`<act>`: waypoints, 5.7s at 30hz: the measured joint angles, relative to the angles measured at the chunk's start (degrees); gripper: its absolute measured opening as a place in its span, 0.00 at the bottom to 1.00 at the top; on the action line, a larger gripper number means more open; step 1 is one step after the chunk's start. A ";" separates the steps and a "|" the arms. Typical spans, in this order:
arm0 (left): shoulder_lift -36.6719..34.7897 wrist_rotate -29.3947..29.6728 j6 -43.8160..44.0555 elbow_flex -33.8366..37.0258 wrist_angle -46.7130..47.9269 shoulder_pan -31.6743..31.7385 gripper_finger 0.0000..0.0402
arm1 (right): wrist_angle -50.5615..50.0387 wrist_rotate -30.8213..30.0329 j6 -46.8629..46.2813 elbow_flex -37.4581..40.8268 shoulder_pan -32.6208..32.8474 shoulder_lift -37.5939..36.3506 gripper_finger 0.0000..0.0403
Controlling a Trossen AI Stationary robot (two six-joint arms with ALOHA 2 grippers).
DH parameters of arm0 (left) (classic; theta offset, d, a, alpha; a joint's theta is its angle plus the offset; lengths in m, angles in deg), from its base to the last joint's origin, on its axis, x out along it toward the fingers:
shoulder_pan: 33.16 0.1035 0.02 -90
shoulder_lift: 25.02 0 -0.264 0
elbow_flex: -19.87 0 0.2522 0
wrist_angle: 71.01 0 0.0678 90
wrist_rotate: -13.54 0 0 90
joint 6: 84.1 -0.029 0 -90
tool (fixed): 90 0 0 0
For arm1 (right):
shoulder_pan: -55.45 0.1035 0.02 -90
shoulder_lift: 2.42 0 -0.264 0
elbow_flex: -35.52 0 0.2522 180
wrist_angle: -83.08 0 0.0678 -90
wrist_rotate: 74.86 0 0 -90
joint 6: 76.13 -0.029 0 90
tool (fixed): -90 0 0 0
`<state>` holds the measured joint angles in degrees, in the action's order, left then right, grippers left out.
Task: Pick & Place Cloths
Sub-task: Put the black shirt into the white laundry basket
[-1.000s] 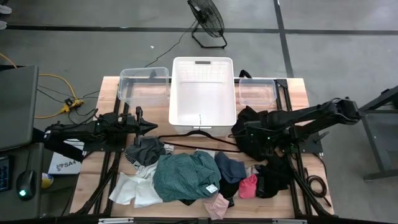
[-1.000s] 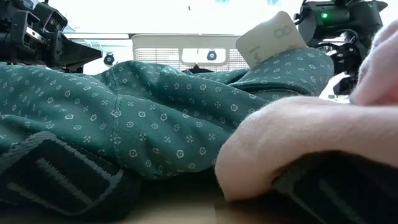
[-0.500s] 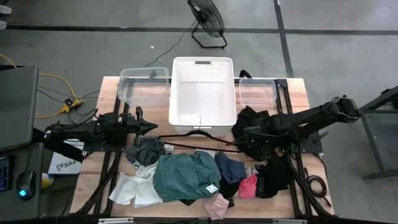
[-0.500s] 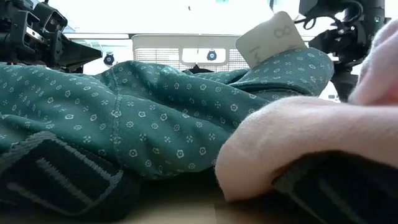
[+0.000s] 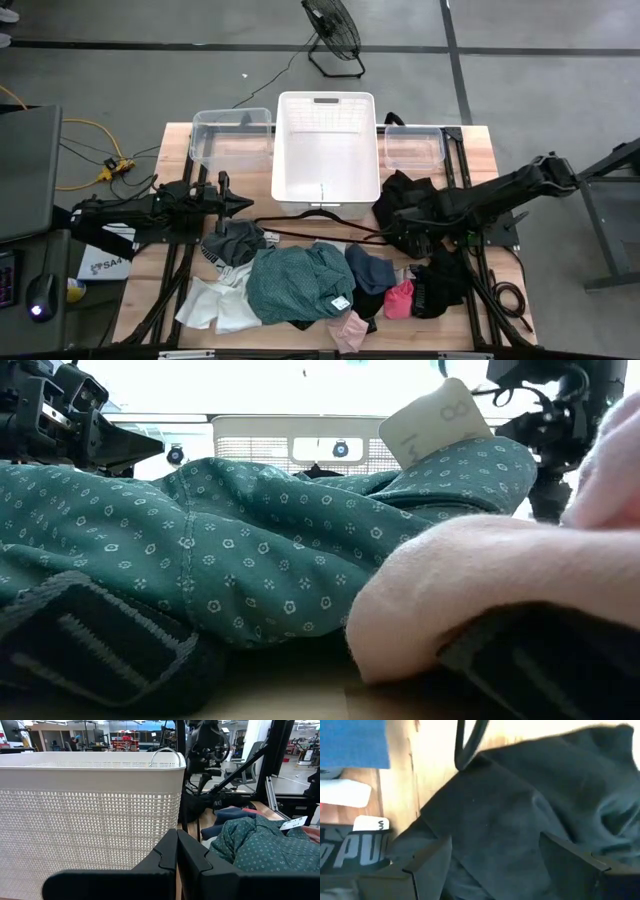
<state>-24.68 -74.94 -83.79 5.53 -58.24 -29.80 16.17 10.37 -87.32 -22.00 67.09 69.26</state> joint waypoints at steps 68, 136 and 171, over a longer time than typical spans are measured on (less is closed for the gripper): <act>0.01 0.00 0.00 0.01 0.00 0.00 0.00 | -36.82 -21.17 -30.95 -36.83 -0.13 -3.65 0.08; 0.02 0.17 -0.01 0.02 0.00 0.00 0.00 | 12.70 2.73 12.91 -52.33 -32.76 35.28 0.08; 0.02 0.20 -0.02 0.00 0.00 0.00 0.00 | 0.65 4.75 12.86 -52.42 -33.77 32.92 0.57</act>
<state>-24.66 -74.74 -83.81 5.53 -58.24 -29.80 16.81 15.11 -74.46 -74.42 33.32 102.19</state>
